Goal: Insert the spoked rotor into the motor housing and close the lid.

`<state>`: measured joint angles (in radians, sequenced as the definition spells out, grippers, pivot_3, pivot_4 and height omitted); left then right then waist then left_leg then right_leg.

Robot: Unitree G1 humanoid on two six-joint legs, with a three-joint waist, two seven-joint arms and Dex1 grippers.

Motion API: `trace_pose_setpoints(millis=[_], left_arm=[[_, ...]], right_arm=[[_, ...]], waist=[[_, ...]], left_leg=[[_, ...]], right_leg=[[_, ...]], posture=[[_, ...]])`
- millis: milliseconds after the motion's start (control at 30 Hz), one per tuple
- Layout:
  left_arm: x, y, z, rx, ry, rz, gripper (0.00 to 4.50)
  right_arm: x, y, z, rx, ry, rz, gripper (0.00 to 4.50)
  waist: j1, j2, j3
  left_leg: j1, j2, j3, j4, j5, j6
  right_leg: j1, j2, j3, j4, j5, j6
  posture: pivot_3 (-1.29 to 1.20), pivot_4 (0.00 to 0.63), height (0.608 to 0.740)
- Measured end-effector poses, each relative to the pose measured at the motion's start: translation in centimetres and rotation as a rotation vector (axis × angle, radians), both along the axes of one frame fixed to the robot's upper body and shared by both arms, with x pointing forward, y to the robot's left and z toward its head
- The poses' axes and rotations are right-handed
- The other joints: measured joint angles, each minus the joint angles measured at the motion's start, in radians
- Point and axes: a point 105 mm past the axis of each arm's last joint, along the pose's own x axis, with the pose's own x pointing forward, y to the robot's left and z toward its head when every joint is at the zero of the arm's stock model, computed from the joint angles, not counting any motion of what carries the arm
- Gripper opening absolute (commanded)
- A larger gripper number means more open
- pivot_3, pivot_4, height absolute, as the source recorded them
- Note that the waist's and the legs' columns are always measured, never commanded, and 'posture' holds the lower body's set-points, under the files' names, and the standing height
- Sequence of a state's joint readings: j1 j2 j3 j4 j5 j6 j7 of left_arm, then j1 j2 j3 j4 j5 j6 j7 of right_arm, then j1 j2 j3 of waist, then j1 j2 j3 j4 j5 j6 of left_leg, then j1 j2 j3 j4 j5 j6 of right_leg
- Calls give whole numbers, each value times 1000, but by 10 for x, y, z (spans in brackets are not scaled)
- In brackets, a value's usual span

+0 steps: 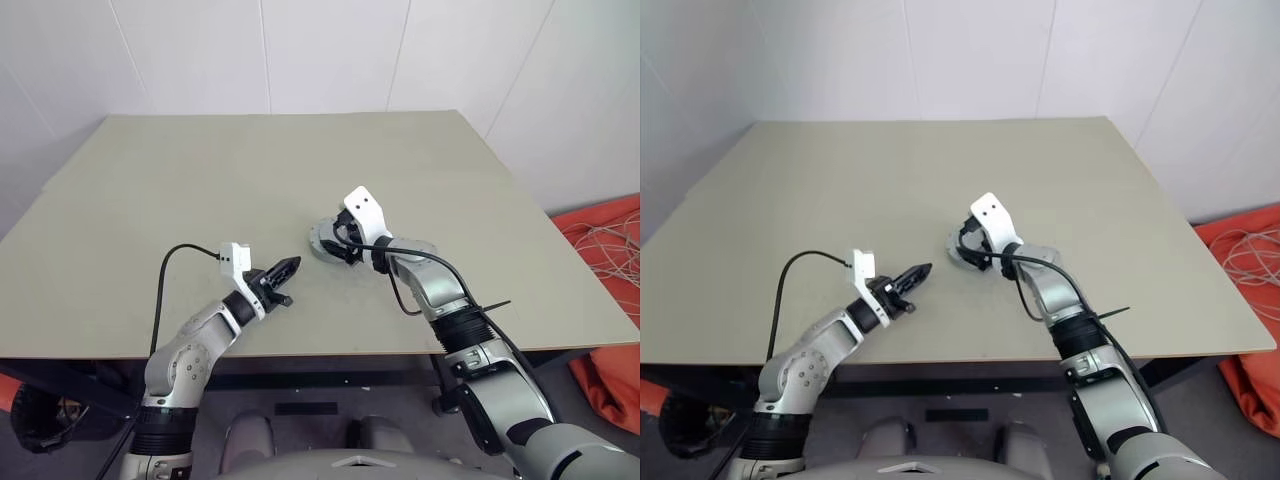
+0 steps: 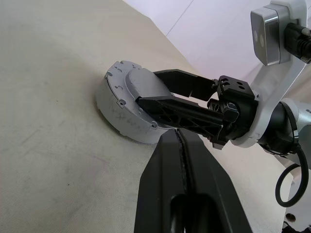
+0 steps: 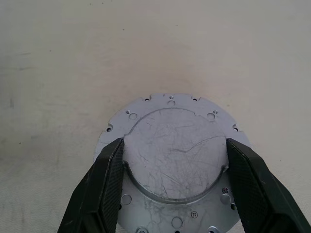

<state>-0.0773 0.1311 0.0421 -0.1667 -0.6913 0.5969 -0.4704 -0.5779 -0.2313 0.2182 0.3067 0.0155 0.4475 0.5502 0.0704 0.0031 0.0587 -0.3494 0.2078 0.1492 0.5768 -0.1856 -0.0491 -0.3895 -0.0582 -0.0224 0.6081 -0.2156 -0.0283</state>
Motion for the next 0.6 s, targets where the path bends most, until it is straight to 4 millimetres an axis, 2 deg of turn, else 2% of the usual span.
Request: trace_pose_setpoints(millis=[300, 600], left_arm=[[54, 22, 11, 136, -59, 72, 0], [81, 4, 14, 143, -57, -86, 0]], right_arm=[[1, 1, 0, -7, -1, 3, 3118], [0, 2, 1, -4, -1, 3, 3118]], waist=[[0, 0, 0], [1, 0, 0]], left_leg=[[0, 0, 0, 0, 2, -3], [0, 0, 0, 0, 2, -4]], right_leg=[[1, 0, 0, 0, 1, -2], [0, 0, 0, 0, 4, -6]], posture=[[0, 0, 740], [0, 0, 740]])
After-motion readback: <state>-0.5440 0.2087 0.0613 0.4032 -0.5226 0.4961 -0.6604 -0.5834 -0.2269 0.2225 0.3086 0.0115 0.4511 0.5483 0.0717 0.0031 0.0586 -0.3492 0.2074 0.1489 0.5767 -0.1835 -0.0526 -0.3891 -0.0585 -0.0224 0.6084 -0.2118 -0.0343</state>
